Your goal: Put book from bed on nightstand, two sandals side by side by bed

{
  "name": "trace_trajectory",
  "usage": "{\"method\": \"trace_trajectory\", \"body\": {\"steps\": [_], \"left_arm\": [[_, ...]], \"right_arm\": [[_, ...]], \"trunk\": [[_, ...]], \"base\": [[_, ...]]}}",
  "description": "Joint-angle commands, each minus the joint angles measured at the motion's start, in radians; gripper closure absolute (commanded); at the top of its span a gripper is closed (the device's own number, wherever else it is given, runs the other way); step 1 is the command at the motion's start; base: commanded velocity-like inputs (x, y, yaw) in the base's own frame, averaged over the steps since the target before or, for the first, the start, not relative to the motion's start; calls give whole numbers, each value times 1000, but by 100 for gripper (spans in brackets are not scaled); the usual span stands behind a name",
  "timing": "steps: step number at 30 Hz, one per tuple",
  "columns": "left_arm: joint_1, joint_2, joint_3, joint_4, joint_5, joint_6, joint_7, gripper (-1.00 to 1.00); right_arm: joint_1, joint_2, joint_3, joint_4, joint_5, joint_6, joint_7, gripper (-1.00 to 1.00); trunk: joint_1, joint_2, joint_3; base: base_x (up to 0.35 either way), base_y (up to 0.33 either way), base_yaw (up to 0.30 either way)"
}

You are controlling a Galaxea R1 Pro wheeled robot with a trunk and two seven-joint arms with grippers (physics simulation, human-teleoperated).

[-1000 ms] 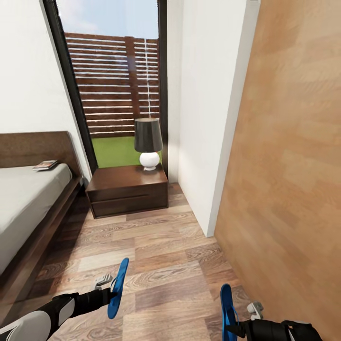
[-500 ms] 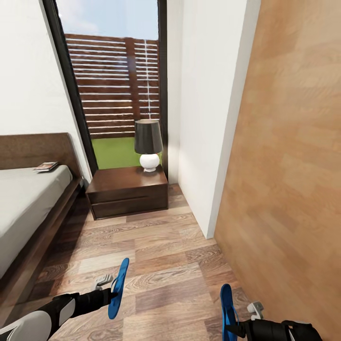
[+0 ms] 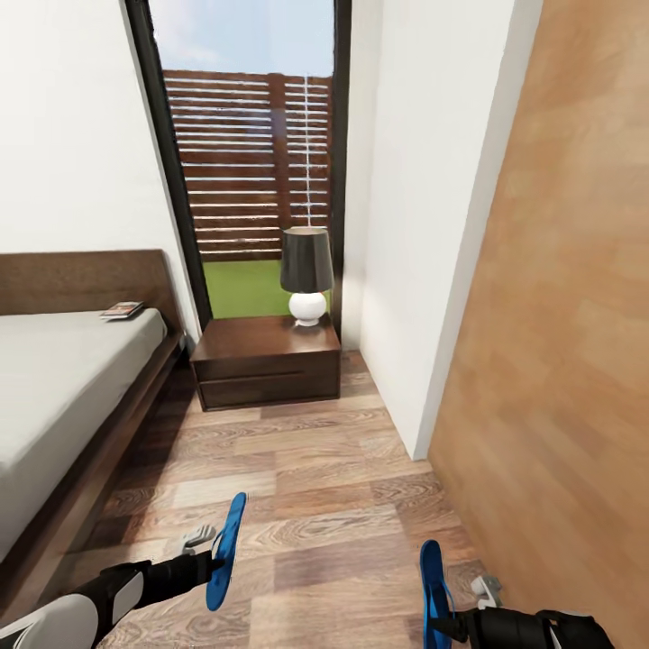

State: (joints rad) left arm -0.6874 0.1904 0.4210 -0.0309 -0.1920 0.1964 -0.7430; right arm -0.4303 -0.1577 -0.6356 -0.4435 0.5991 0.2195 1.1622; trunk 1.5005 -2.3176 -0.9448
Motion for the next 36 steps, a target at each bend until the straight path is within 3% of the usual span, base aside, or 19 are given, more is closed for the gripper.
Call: {"method": "trace_trajectory", "body": {"steps": [1,5,12,36], "left_arm": [[0,0,8,-1,-11,-6,-4,100],[0,0,8,9,-11,-47,-4,100],[0,0,8,10,-11,-56,-4,100],[12,1,8,9,-11,-88,-2,100]], "right_arm": [[-1,1,-9,-1,6,11,7,100],[-1,0,-9,-1,5,11,8,100],[-1,0,-9,-1,5,11,8,100],[-1,1,-8,-1,5,11,8,100]], "trunk": [[0,0,-1],[0,0,-1],[0,0,-1],[0,0,-1]], "base": [[0,0,272],[0,0,271],[78,0,150],[312,0,3]]}}
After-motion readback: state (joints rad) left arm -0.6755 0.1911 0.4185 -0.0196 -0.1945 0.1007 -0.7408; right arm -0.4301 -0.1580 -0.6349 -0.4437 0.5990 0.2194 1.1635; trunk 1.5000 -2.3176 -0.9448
